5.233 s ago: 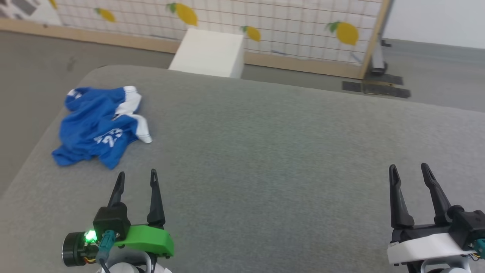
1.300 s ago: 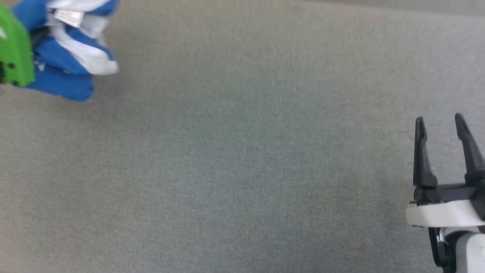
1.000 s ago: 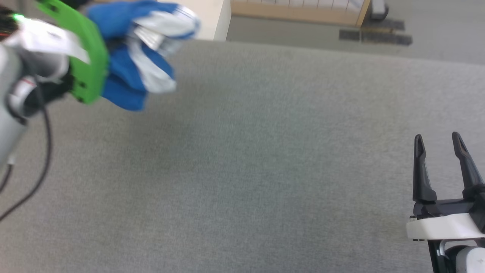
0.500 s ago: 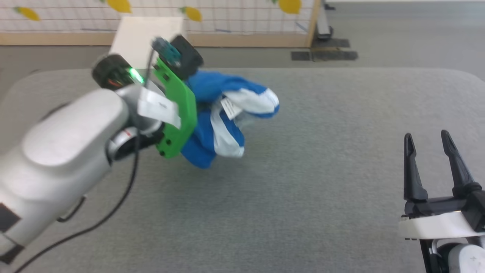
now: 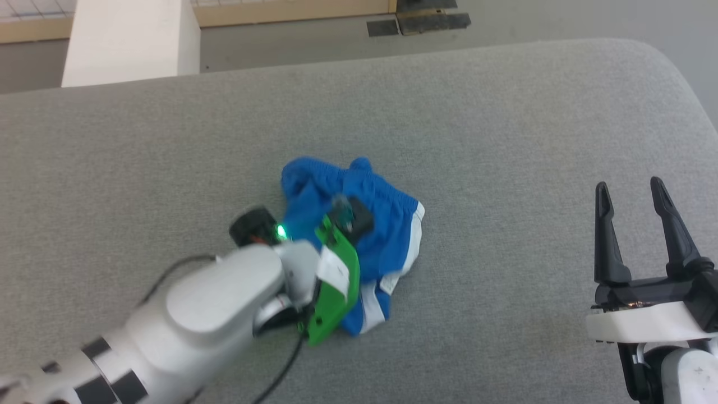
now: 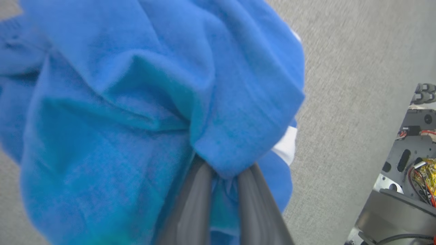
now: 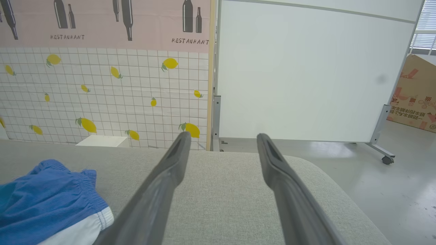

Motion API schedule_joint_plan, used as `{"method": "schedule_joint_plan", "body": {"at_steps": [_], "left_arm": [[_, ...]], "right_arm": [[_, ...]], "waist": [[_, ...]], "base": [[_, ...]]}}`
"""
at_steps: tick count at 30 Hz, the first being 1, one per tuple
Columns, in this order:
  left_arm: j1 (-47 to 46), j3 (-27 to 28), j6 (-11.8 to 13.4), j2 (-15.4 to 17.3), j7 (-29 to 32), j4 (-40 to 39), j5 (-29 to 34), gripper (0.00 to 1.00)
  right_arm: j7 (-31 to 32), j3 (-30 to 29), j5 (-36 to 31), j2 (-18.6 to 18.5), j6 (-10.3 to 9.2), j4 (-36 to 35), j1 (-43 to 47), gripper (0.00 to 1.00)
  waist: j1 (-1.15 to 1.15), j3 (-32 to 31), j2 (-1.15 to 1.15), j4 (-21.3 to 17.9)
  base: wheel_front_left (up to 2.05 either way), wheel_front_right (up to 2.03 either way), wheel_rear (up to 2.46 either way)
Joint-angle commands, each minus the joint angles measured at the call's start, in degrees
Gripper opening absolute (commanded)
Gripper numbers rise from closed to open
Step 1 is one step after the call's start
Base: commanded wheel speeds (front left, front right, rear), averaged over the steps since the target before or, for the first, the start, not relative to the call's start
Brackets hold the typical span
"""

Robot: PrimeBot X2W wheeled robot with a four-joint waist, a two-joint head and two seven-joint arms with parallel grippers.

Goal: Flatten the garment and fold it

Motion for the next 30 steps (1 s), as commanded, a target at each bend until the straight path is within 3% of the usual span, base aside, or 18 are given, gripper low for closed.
{"method": "schedule_joint_plan", "body": {"at_steps": [1,5,6,13,16,20,23,27,30], "left_arm": [[2.12,-0.08,0.01,-0.45,0.89,0.40,1.05,0.00],[3.75,-0.09,0.01,-1.42,-0.16,1.53,3.18,0.00],[3.34,-0.09,0.01,-1.65,-2.03,1.67,4.25,1.00],[0.58,1.41,0.01,-1.51,-20.89,4.20,4.35,1.00],[0.82,4.93,1.84,-1.46,-29.51,5.15,5.09,1.00],[1.46,10.01,7.36,-0.40,-40.19,4.67,6.65,1.00],[2.72,15.06,13.70,0.76,-45.50,3.62,8.91,1.00],[6.20,23.13,21.28,1.67,-46.19,-0.95,15.93,1.00],[12.61,31.47,24.66,1.07,-46.21,-6.32,21.42,1.00]], "right_arm": [[-0.28,0.22,0.37,-0.05,-0.09,-0.21,-1.33,1.00],[-0.28,-0.02,0.45,-0.05,-0.09,-0.11,-1.39,1.00],[-0.28,-0.27,0.40,-0.05,-0.09,-0.04,-1.15,1.00],[-0.28,-1.03,0.02,-0.05,-0.09,1.17,1.07,1.00],[-0.28,-1.85,0.11,-0.05,-0.09,1.42,2.21,1.00],[-0.28,-2.34,0.13,-0.05,-0.09,1.42,3.23,1.00],[-0.28,-2.62,0.23,-0.05,-0.09,1.15,3.40,1.00],[-0.28,-2.45,0.37,-0.05,-0.09,0.87,3.02,1.00],[-0.28,-2.26,0.52,-0.05,-0.09,0.78,2.69,1.00]], "waist": [[0.00,1.10,-0.01,-0.83],[0.00,1.17,-0.01,-0.46],[0.00,0.82,-0.01,-0.08],[0.00,-3.43,-0.01,2.20],[0.00,-5.15,-0.01,3.48],[0.00,-6.35,-0.01,4.97],[0.00,-6.43,-0.01,6.17],[0.00,-5.85,-0.01,7.13],[0.00,-5.51,-0.01,7.61]], "base": [[0.00,0.00,0.00],[0.00,0.00,0.00],[0.00,0.00,0.00],[0.00,0.00,0.00],[0.00,0.00,0.00],[0.00,0.00,0.00],[0.00,0.00,0.00],[0.00,0.00,0.00],[0.00,0.00,0.00]]}}
